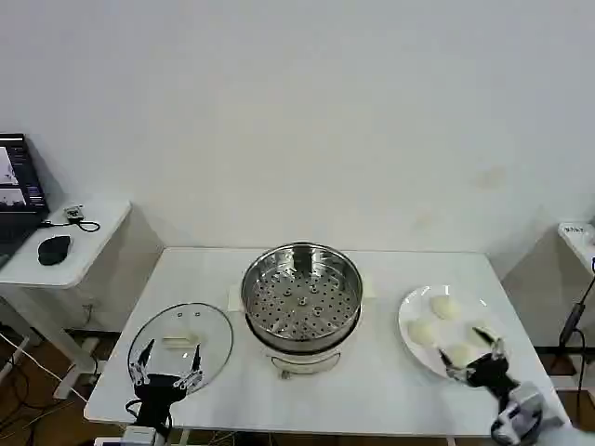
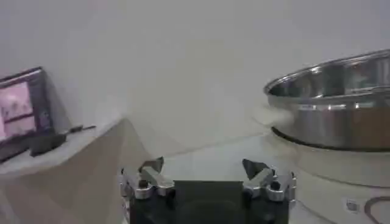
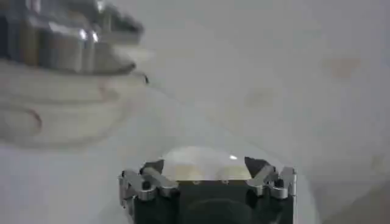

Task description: Take steamed baozi put them in steamer then cover it.

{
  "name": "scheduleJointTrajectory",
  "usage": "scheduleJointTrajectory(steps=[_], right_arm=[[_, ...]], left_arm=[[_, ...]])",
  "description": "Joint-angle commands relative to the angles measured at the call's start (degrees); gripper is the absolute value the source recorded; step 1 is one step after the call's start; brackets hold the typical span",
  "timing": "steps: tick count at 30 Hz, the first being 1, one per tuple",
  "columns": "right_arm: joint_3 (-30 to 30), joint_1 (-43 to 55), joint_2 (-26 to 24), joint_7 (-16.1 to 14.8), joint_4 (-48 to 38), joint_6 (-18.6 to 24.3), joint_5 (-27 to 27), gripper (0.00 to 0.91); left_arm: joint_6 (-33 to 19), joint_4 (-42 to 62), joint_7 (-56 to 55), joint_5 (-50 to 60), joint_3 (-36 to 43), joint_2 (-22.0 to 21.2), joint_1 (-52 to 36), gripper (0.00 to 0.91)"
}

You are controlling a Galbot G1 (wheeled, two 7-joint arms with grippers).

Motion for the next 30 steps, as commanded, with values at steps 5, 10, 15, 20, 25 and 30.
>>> scheduleJointTrajectory(steps=[5, 10, 15, 20, 25, 30], right_arm=[[-26.1, 36.2, -20.9, -28.3, -23.9, 10.7, -15.0, 0.907], [-49.5, 62.9, -20.2, -34.3, -34.7, 14.9, -18.6, 0.907], [-67.7, 76.6, -16.4, -36.5, -42.3, 15.0, -16.1, 0.907], [-74.4, 81.0, -11.4, -36.5, -49.2, 13.4, -16.4, 0.907], [-77.3, 81.9, -6.1, -34.7, -54.5, 12.7, -14.8, 0.907], [-77.6, 80.7, -2.3, -34.6, -56.3, 12.5, -15.6, 0.907]], left_arm=[[-1.0, -0.4, 4.1, 3.2, -0.6, -0.2, -0.3, 0.907], [-1.9, -0.8, 4.2, 4.9, -1.0, -0.5, -0.4, 0.907], [-1.8, -1.2, 4.0, 5.7, -0.9, -0.8, -0.8, 0.907], [-1.8, -1.4, 4.1, 6.2, -0.9, -1.2, -1.2, 0.907], [-1.8, -2.4, 4.1, 6.4, -1.3, -1.3, -1.4, 0.907], [-1.8, -3.5, 4.2, 6.3, -1.9, -1.0, -1.4, 0.907]])
